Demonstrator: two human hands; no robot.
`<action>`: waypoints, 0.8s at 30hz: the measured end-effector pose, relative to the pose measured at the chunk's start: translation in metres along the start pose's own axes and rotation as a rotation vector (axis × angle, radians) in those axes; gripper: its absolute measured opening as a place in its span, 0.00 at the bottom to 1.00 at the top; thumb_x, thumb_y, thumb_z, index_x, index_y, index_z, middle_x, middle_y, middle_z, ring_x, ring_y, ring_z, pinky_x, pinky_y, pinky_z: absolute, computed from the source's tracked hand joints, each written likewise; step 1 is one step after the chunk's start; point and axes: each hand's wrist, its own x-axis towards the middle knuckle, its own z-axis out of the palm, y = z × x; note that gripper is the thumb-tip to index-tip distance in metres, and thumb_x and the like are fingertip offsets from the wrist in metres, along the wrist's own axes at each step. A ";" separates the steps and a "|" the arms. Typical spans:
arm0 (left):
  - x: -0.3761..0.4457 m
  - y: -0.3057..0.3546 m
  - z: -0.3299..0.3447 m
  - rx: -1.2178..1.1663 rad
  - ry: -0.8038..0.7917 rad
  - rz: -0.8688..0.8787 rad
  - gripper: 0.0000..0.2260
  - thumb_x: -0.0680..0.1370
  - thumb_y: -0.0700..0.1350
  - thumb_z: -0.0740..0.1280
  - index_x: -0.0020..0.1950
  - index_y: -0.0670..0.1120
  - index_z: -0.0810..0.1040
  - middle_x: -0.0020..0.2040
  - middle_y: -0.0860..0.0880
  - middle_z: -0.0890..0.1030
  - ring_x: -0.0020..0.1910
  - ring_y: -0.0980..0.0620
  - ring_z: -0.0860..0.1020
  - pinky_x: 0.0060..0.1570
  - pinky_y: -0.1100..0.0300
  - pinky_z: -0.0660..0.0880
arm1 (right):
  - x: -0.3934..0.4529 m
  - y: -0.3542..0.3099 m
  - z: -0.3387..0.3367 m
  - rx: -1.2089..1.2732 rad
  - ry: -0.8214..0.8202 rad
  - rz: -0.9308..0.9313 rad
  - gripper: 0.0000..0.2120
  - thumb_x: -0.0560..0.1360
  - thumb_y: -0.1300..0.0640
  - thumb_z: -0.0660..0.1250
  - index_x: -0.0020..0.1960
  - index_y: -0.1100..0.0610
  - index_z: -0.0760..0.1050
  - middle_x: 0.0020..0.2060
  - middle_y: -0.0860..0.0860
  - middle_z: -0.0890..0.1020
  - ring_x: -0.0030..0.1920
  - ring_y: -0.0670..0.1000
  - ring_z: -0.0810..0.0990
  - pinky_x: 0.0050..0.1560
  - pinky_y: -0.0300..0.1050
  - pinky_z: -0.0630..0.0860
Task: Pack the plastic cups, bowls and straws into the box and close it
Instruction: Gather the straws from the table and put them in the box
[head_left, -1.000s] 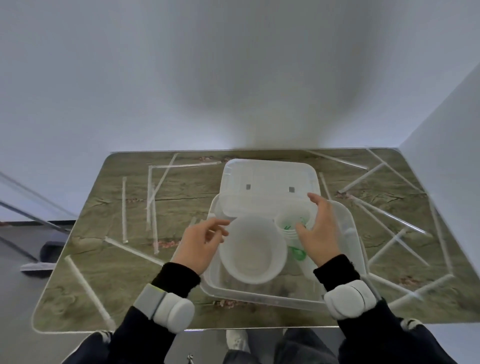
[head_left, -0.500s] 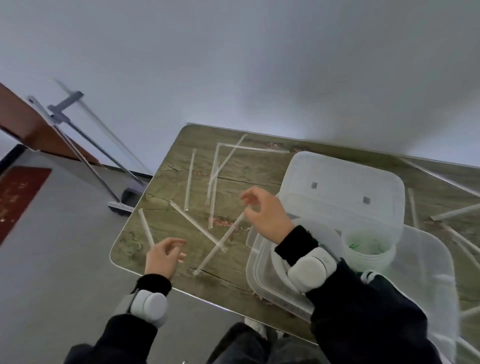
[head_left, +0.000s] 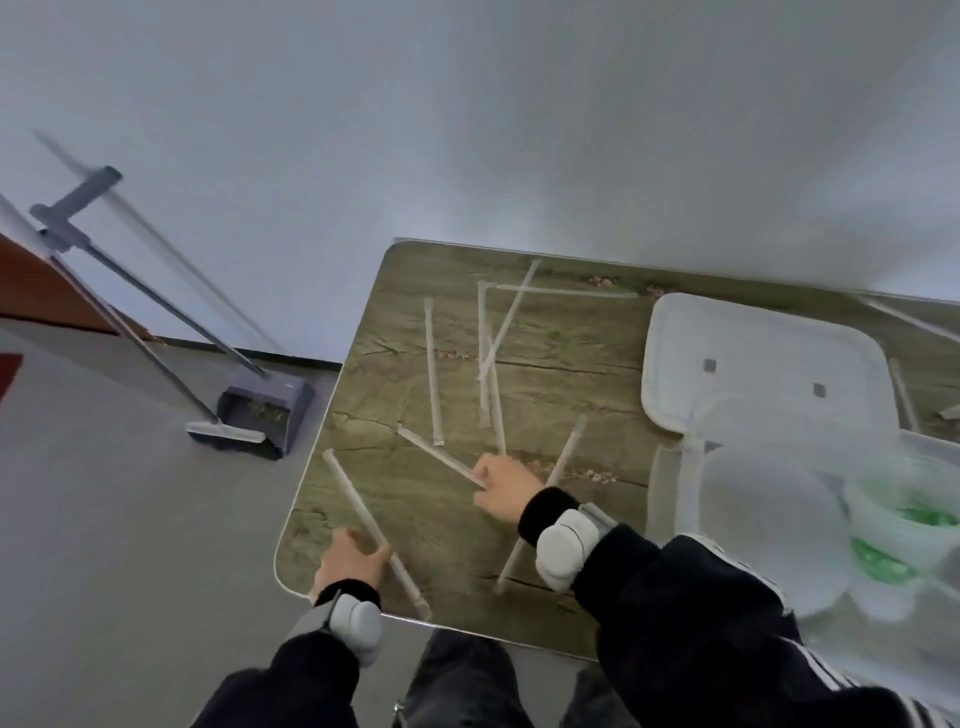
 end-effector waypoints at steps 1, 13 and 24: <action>0.009 0.001 -0.006 0.064 -0.016 0.006 0.23 0.70 0.55 0.70 0.58 0.44 0.69 0.54 0.42 0.79 0.54 0.41 0.79 0.47 0.52 0.72 | 0.008 0.000 0.009 -0.039 0.025 0.045 0.16 0.76 0.58 0.61 0.63 0.60 0.67 0.61 0.58 0.72 0.57 0.57 0.74 0.54 0.47 0.72; 0.054 0.021 -0.023 0.308 -0.109 0.146 0.12 0.72 0.53 0.65 0.41 0.44 0.77 0.39 0.46 0.80 0.38 0.45 0.77 0.36 0.59 0.71 | 0.034 -0.004 0.050 -0.343 0.176 0.140 0.07 0.76 0.60 0.60 0.51 0.56 0.62 0.55 0.56 0.77 0.53 0.59 0.79 0.45 0.50 0.71; 0.071 0.052 -0.043 0.014 -0.052 0.288 0.04 0.72 0.46 0.66 0.40 0.47 0.75 0.43 0.43 0.82 0.40 0.44 0.80 0.43 0.54 0.77 | 0.025 -0.001 0.044 -0.134 0.387 0.033 0.09 0.73 0.58 0.61 0.51 0.55 0.63 0.46 0.52 0.77 0.41 0.54 0.76 0.38 0.44 0.69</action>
